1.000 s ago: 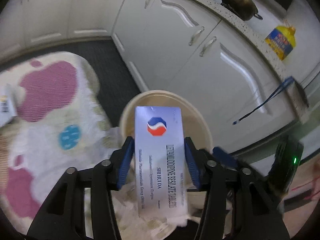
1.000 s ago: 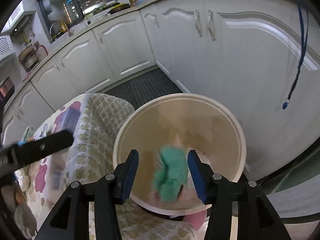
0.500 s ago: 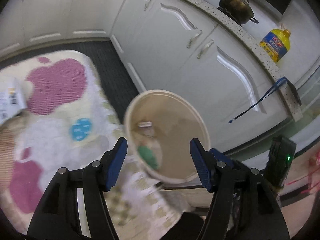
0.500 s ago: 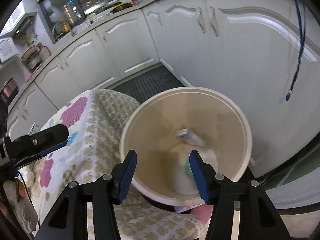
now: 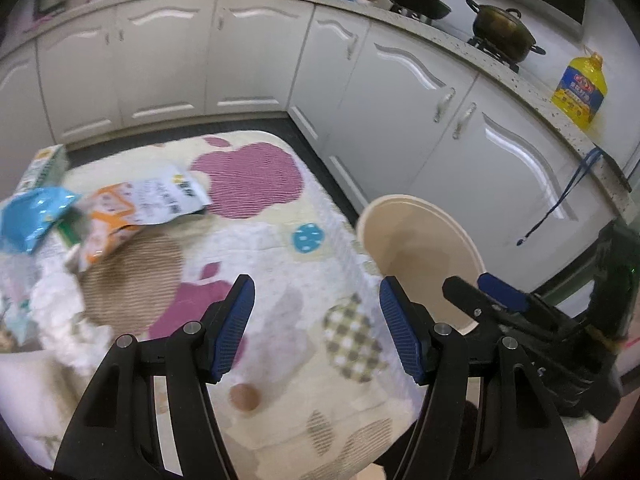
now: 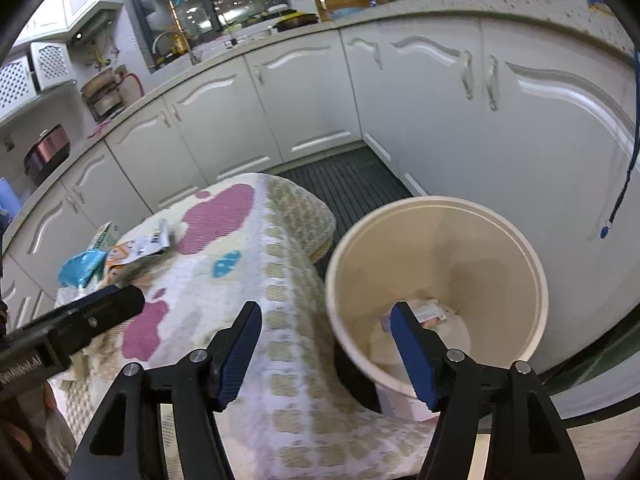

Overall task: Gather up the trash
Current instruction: 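Move both open tools back toward the table, then grasp the white foam block with the left tool while the right grasps tissues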

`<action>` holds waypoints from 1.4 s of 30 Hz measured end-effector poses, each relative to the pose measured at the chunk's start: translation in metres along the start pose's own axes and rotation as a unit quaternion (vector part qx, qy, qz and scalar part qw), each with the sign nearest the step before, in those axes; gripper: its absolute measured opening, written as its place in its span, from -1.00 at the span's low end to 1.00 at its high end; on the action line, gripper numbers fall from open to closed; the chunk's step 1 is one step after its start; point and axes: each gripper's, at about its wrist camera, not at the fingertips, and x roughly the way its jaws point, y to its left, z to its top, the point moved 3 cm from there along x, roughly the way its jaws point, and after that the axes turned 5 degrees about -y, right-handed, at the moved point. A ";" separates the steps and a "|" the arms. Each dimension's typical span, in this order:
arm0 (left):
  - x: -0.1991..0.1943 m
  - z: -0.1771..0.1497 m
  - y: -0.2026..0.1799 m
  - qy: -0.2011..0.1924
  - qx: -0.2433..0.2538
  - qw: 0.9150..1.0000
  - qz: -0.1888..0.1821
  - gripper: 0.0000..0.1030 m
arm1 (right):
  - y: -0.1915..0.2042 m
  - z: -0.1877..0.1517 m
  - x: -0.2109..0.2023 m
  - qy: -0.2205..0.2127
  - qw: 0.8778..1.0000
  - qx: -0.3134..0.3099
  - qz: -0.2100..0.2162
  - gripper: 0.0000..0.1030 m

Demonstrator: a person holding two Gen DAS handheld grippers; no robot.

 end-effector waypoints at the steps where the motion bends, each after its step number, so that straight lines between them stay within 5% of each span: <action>1: -0.005 -0.001 0.003 -0.005 0.001 1.000 0.004 0.24 | 0.005 0.000 -0.001 -0.001 1.000 -0.001 0.003 0.30; 10: -0.041 -0.007 0.031 -0.039 0.004 0.998 0.045 0.24 | 0.052 -0.004 -0.006 -0.004 0.999 -0.029 0.031 0.31; 26: -0.096 -0.035 0.096 -0.045 -0.035 0.996 0.064 0.24 | 0.118 -0.016 -0.005 0.012 0.993 -0.078 0.089 0.42; 42: -0.140 -0.075 0.192 -0.031 -0.101 0.992 0.063 0.24 | 0.189 -0.038 0.037 0.087 0.972 -0.084 0.200 0.42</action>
